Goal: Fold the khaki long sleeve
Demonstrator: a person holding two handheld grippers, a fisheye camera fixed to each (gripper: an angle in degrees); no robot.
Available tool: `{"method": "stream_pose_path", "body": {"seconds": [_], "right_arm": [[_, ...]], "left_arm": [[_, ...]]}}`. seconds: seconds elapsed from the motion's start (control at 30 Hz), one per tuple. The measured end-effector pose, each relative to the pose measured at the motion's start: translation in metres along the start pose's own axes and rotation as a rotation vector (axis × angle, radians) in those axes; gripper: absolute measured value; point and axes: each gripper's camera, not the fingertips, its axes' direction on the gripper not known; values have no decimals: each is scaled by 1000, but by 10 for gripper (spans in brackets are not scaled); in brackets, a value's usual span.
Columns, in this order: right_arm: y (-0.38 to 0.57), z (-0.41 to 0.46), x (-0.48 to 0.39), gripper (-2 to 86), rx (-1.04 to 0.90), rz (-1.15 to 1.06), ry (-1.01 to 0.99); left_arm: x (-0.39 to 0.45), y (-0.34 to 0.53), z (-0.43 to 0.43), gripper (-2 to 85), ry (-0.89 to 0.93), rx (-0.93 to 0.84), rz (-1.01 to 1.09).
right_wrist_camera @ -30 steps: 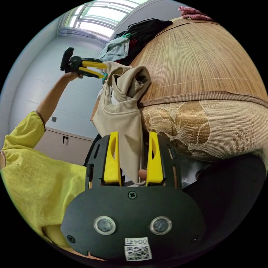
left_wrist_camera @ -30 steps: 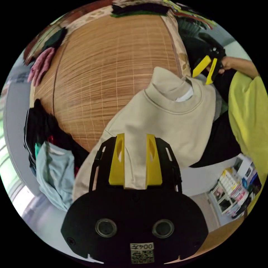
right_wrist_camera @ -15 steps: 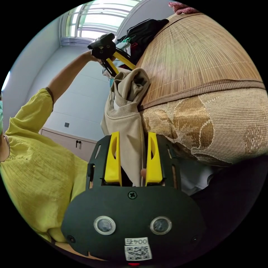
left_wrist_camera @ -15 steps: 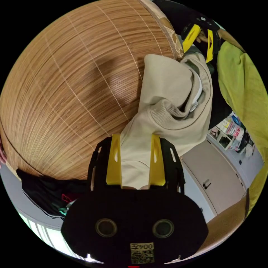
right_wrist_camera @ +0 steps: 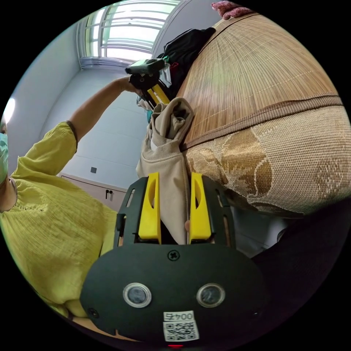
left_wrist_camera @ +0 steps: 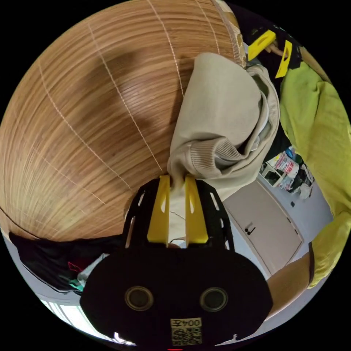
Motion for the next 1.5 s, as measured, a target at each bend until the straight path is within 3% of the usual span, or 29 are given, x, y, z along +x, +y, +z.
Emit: {"method": "stream_pose_path", "body": {"seconds": [0.2,0.3,0.47,0.63,0.87,1.17,1.3,1.5], "right_arm": [[5,36,-9,157,-37,-56,54],[8,60,-13,161,-82,-72,63],[13,106,-24,145,-165,-114,71],[23,147,-60,113,-211,-228,109],[44,229,-105,99,-312,-340,114],[50,336,-129,41,-423,-261,127],[46,344,-168,32,-236,-252,239],[22,314,-263,25,144,-316,373]], "left_arm": [[72,130,20,29,-139,272,-267],[149,225,45,22,-229,459,-431],[333,338,141,15,-421,707,-717],[469,371,265,13,-526,766,-950],[566,426,436,10,-423,946,-1208],[634,490,580,9,-336,1127,-1302],[678,516,627,9,-336,1217,-1367],[790,584,669,8,-427,1518,-1455]]}}
